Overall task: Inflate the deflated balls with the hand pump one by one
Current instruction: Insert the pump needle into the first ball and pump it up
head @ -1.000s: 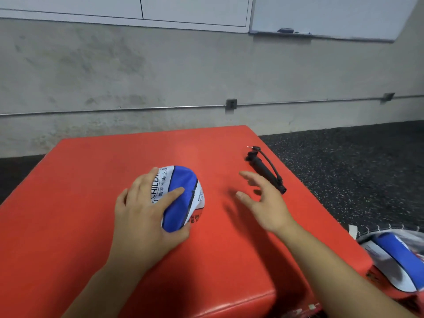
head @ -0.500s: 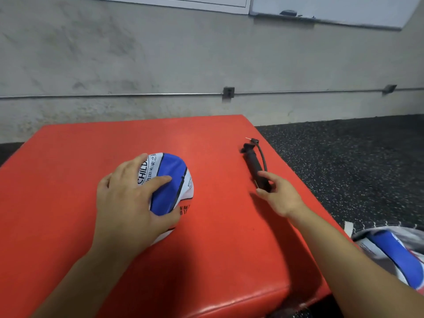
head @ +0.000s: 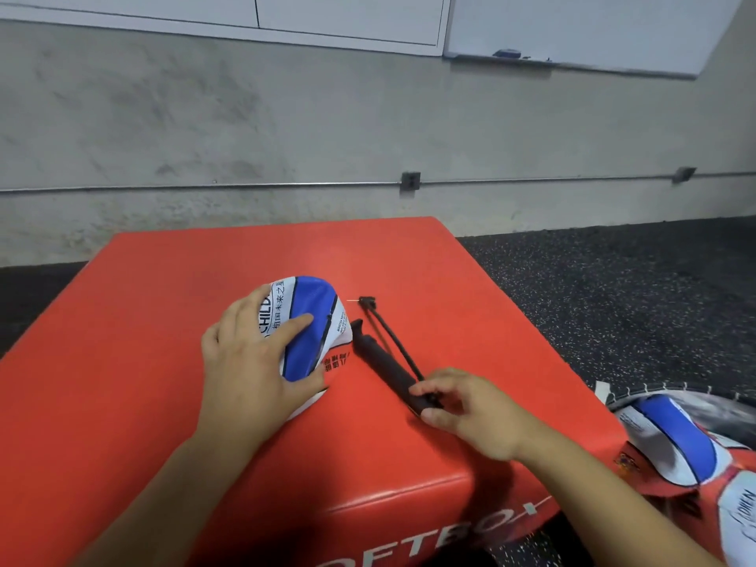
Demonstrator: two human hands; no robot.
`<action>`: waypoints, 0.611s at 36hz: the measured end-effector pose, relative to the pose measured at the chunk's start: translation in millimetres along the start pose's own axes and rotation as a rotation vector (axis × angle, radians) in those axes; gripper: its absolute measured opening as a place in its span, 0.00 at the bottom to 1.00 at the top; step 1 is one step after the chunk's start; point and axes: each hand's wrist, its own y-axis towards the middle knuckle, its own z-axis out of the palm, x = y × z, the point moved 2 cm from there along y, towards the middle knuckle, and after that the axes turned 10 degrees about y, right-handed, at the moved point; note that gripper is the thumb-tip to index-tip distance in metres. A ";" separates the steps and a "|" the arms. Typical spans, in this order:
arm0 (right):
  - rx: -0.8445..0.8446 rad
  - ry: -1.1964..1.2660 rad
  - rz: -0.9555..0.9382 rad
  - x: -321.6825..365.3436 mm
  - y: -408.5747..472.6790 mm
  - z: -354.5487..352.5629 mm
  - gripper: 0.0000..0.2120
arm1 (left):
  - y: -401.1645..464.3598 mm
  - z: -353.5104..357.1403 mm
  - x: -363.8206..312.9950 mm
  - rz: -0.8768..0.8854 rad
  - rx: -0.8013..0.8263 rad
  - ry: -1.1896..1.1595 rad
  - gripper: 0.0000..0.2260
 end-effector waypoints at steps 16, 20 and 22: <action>-0.187 0.402 0.140 27.9 55.9 38.1 0.26 | -11.6 -14.3 9.1 -0.121 0.015 0.017 0.32; -0.289 0.574 0.238 24.0 93.8 52.4 0.26 | -8.2 -8.1 13.1 -0.105 0.019 0.016 0.33; -0.308 0.747 0.263 23.8 107.3 57.7 0.25 | -5.3 -4.9 14.9 -0.101 0.001 -0.002 0.33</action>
